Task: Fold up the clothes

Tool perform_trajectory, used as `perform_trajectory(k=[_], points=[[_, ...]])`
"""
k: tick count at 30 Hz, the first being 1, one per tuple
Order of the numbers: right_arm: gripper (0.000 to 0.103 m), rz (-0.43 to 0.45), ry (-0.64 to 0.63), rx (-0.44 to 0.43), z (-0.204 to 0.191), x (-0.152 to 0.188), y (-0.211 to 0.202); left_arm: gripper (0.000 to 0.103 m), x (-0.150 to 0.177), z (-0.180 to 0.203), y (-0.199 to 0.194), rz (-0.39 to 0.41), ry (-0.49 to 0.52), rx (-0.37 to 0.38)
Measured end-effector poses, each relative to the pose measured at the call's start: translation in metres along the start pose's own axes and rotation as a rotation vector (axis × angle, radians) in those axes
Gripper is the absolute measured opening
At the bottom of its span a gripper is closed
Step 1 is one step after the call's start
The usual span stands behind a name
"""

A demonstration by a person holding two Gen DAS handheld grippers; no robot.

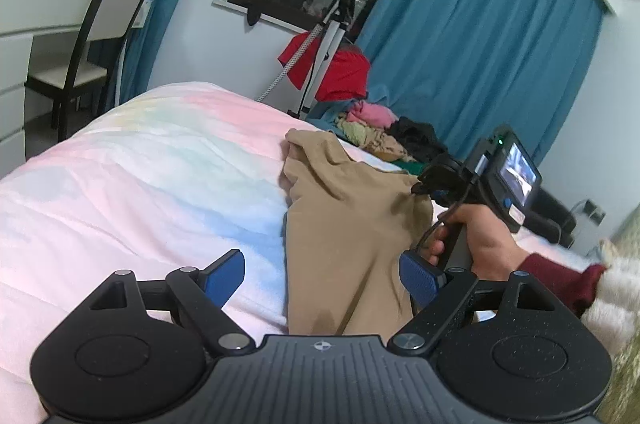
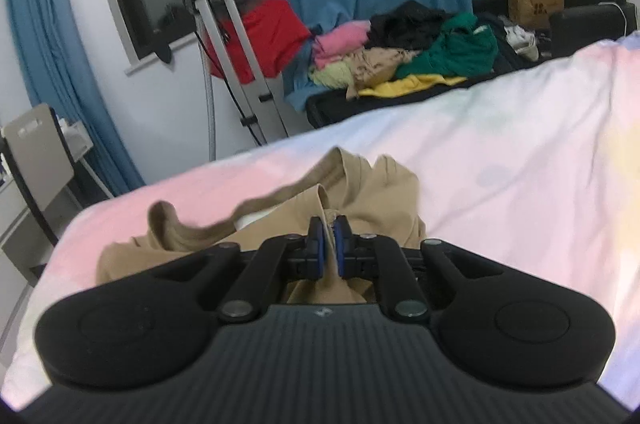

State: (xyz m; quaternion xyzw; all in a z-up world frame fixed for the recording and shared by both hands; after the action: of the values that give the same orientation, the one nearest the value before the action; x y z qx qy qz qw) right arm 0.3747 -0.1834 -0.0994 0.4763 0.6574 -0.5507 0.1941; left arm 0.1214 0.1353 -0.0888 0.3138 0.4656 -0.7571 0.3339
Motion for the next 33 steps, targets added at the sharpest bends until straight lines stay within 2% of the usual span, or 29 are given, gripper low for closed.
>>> perform_trajectory(k=[1,3,4,5,6,9,12,16,21,26,28,33], points=[[0.013,-0.019,0.003,-0.011,0.0,0.0,0.001,0.086,0.0,0.001,0.002,-0.004,0.006,-0.003],[0.033,-0.044,-0.015,-0.033,-0.001,0.002,-0.002,0.086,0.0,0.001,0.006,-0.027,0.005,-0.01],[0.061,-0.041,-0.039,-0.049,-0.005,0.004,-0.008,0.086,0.0,0.0,0.006,-0.032,0.0,-0.006],[0.082,-0.025,-0.053,-0.071,-0.006,0.006,-0.019,0.086,0.0,0.0,0.004,-0.026,0.005,-0.006],[0.086,-0.008,-0.055,-0.094,-0.006,0.007,-0.032,0.086,0.001,0.0,0.002,-0.02,0.016,-0.016],[0.084,0.006,-0.062,-0.138,0.0,0.011,-0.074,0.086,0.001,0.002,-0.004,-0.005,0.048,-0.054],[0.084,0.016,-0.071,-0.159,0.012,0.02,-0.127,0.086,-0.002,0.004,-0.012,0.013,0.029,-0.035],[0.084,0.031,-0.084,-0.187,0.028,0.032,-0.197,0.086,-0.002,0.012,-0.024,0.034,0.056,-0.048],[0.084,0.011,-0.089,-0.212,0.055,0.064,-0.286,0.086,0.01,0.032,-0.039,0.013,0.095,-0.046],[0.084,-0.052,-0.095,-0.261,0.083,0.106,-0.337,0.086,0.027,0.06,-0.054,-0.029,0.194,-0.073],[0.084,-0.042,-0.095,-0.25,0.092,0.117,-0.348,0.086,0.034,0.069,-0.061,-0.056,0.217,-0.09],[0.084,-0.055,-0.024,-0.278,0.108,0.118,-0.353,0.082,0.068,0.075,-0.08,-0.175,0.215,-0.112]])
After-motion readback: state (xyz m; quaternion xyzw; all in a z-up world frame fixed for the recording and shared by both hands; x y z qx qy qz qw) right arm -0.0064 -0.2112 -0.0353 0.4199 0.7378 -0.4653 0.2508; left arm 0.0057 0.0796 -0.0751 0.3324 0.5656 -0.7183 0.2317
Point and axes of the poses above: each gripper's, at about its wrist camera, not at the fingertips, and y roughly the way its jaws point, z to its right, x to its underside, the point moved 3 cm from there along y, roughly the way its jaws point, and after that the axes turned 5 degrees about -z, right-handed, at the moved point
